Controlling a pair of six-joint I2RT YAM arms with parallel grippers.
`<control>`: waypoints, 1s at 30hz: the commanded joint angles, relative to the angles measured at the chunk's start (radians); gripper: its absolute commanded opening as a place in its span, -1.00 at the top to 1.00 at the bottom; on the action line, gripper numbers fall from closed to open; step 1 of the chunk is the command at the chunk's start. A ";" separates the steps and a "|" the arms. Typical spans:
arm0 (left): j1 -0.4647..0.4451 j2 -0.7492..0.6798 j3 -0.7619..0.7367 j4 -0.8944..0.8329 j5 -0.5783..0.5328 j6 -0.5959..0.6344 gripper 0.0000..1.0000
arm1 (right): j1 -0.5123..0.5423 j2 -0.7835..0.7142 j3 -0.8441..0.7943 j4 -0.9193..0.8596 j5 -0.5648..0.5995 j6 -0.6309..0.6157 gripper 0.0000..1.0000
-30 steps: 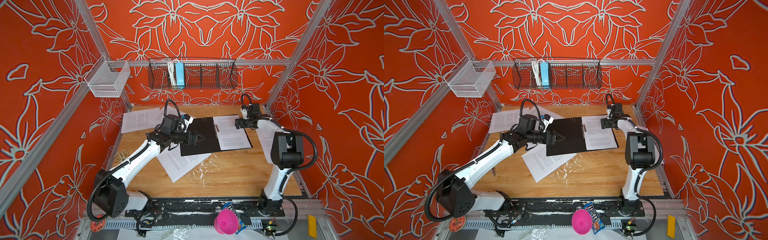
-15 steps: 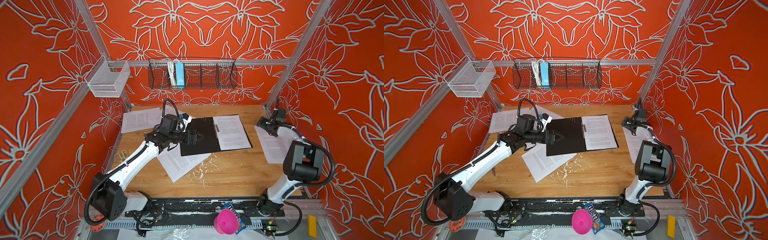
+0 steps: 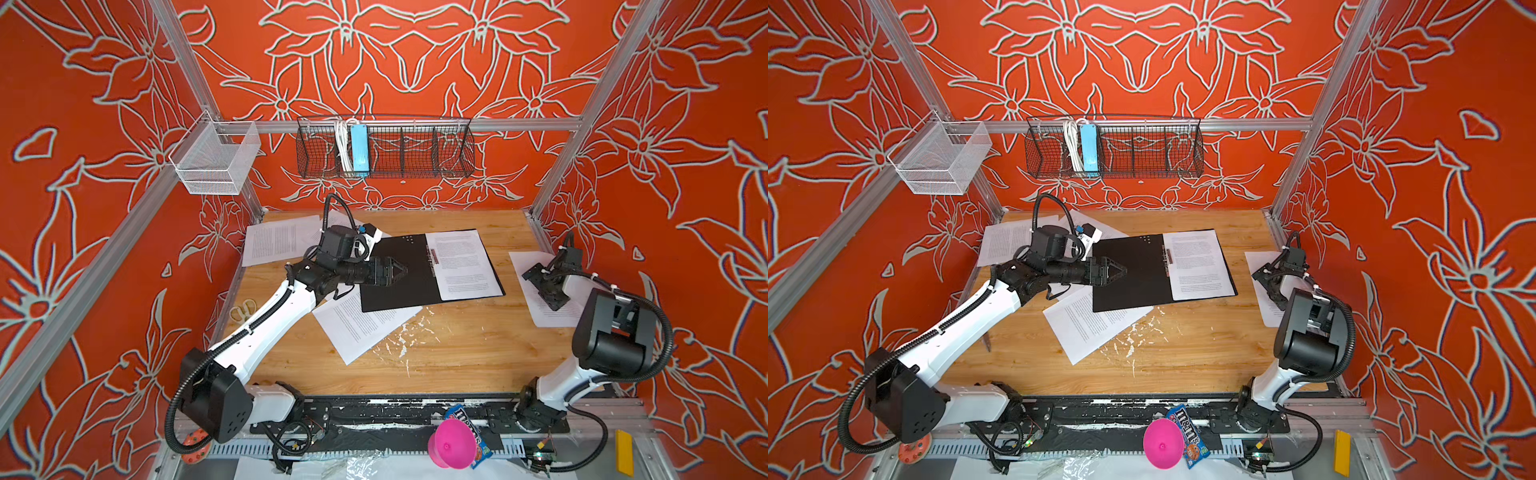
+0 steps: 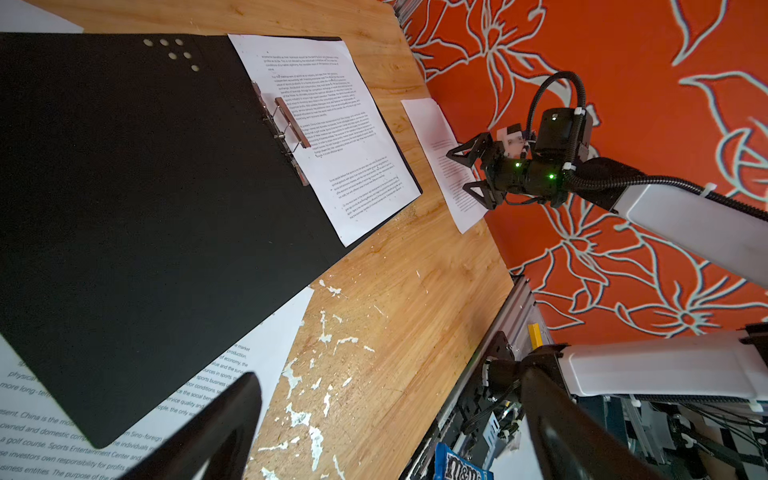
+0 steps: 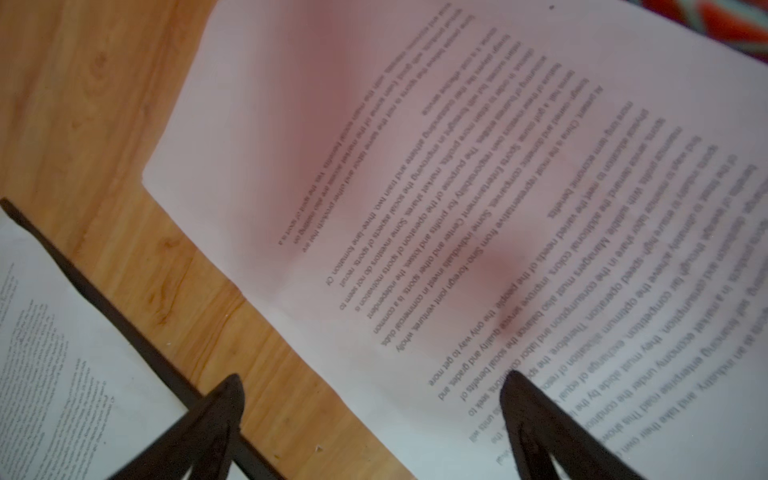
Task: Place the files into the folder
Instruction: 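Move the right gripper to a loose printed sheet beside the folder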
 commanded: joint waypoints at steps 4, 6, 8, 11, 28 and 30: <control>0.006 -0.008 0.001 0.003 0.034 -0.006 -0.95 | -0.026 0.021 -0.063 0.072 -0.118 0.065 -0.95; 0.006 -0.008 0.000 0.006 0.038 -0.005 -0.95 | -0.025 0.039 -0.056 0.048 -0.131 0.088 -0.94; 0.006 -0.011 -0.003 0.011 0.037 -0.005 -0.95 | -0.025 0.053 -0.058 0.037 -0.145 0.121 -0.92; 0.006 -0.010 -0.003 0.010 0.037 -0.004 -0.95 | -0.024 0.058 -0.100 0.104 -0.220 0.173 -0.89; 0.006 0.003 -0.006 0.015 0.043 -0.003 -0.95 | 0.000 -0.199 -0.158 0.062 -0.174 0.179 -0.95; 0.006 0.001 -0.006 0.015 0.047 -0.004 -0.95 | -0.009 -0.184 -0.130 0.012 -0.117 0.169 -0.96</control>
